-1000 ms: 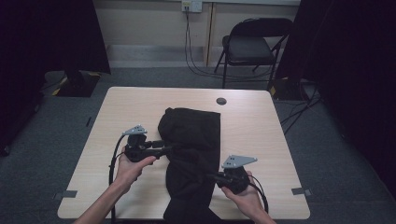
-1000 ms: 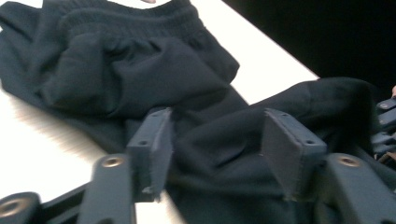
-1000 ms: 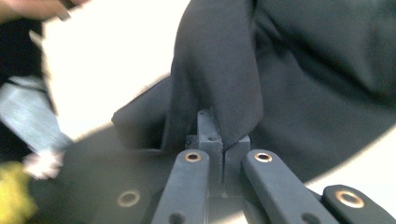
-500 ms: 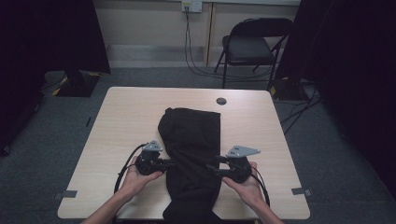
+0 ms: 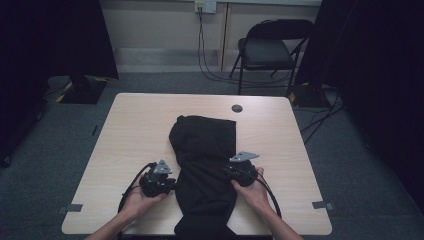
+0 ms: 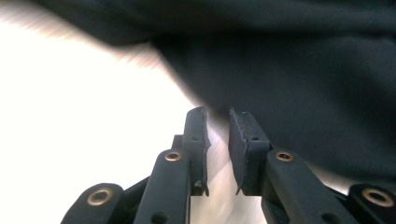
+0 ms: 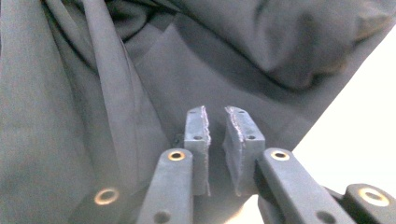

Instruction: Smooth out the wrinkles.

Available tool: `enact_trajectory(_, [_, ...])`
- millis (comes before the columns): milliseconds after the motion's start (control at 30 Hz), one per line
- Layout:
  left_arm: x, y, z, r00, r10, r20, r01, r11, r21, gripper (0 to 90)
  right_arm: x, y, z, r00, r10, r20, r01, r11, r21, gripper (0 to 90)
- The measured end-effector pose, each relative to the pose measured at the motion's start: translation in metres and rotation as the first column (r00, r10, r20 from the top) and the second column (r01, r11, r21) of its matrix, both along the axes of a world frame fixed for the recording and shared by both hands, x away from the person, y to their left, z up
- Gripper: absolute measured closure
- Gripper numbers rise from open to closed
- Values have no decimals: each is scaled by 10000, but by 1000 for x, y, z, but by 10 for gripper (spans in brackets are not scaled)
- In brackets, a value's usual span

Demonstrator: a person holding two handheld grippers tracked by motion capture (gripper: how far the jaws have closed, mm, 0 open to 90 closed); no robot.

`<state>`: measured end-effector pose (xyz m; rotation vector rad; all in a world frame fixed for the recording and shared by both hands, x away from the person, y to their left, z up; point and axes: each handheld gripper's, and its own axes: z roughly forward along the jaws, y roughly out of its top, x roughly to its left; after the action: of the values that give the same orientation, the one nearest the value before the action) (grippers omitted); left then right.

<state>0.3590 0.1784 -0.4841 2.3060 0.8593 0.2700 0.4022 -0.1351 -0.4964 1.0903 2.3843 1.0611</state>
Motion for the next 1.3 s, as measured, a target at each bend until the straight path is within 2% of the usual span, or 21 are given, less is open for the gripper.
enact_trajectory(67, [-4,5,2,9999,87,-72,-86,9998,176,774,-2,-7,-1,10000,46,67,-46,10000,33,789])
enact_trajectory(100, [-4,7,1,9997,198,-128,-197,9998,100,774,-2,-9,0,10000,16,-14,-16,10000,-3,789])
enact_trajectory(167, [0,7,2,9967,578,-570,-594,9979,-271,736,-1,-9,0,10000,-4,-91,5,10000,78,757])
enact_trajectory(200, [2,6,4,9969,415,-662,-476,9945,-933,687,-2,-7,0,10000,33,-20,-34,10000,-41,740])
enact_trajectory(233, [2,4,6,9980,328,-543,-391,9922,-1187,689,-2,-5,1,10000,75,62,-74,9998,-183,739])
enact_trajectory(300, [2,-5,12,9999,91,-112,-106,9907,-1360,689,0,-4,1,10000,96,25,-96,9998,-156,737])
enact_trajectory(367, [6,-18,12,9988,-494,-67,475,9842,-1704,692,2,-4,0,10000,86,30,-86,9999,-66,738])
enact_trajectory(467, [10,-30,2,9958,-878,-261,835,9874,-1345,694,5,-4,0,9999,74,82,-74,10000,-53,738])
enact_trajectory(500, [10,-33,-1,9941,-1047,-294,1012,9896,-1025,694,6,-4,0,10000,82,51,-81,10000,-55,737])
enact_trajectory(567, [5,-33,-4,9950,-997,108,1002,9931,-615,699,6,-6,0,10000,57,60,-56,9999,-134,736])
enact_trajectory(600, [1,-31,-3,9958,-889,222,894,9957,-255,710,6,-9,0,10000,15,32,-15,10000,-86,734])
enact_trajectory(667, [-4,-25,-3,9969,-745,231,751,9969,-252,710,4,-14,0,10000,-17,29,18,10000,-54,734])
enact_trajectory(833, [-14,-11,1,9992,-371,-127,371,9993,13,709,-1,-20,1,10000,-17,2,17,9997,-242,735])
enact_trajectory(933, [-13,-8,3,9971,-345,-685,333,9993,-185,667,-2,-21,2,10000,22,-53,-23,9996,-273,717])
enact_trajectory(967, [-11,-6,4,9951,-353,-923,312,9985,-451,633,-2,-21,2,9999,54,-107,-57,9995,-303,670])
enact_trajectory(1000, [-9,-5,6,9957,-253,-896,206,9984,-534,613,-1,-21,4,9999,15,-126,-19,9995,-324,565])
enact_trajectory(1033, [-4,-1,9,9970,-114,-767,51,9966,-828,596,-1,-19,5,9999,-97,-62,94,9991,-402,537])
enact_trajectory(1067, [1,2,14,9976,-9,-685,-56,9955,-949,593,1,-19,9,10000,66,17,-66,9999,-151,534])
enact_trajectory(1200, [31,12,33,9981,608,14,-598,9850,-1619,571,15,-14,28,9988,127,464,-143,9993,348,462])
enact_trajectory(1233, [42,14,40,9950,917,389,-835,9811,-1748,570,19,-13,31,9987,70,502,-92,9990,444,447])
enact_trajectory(1300, [59,15,46,9890,1348,610,-1193,9704,-2099,563,34,-9,39,9983,23,574,-68,9970,775,419])
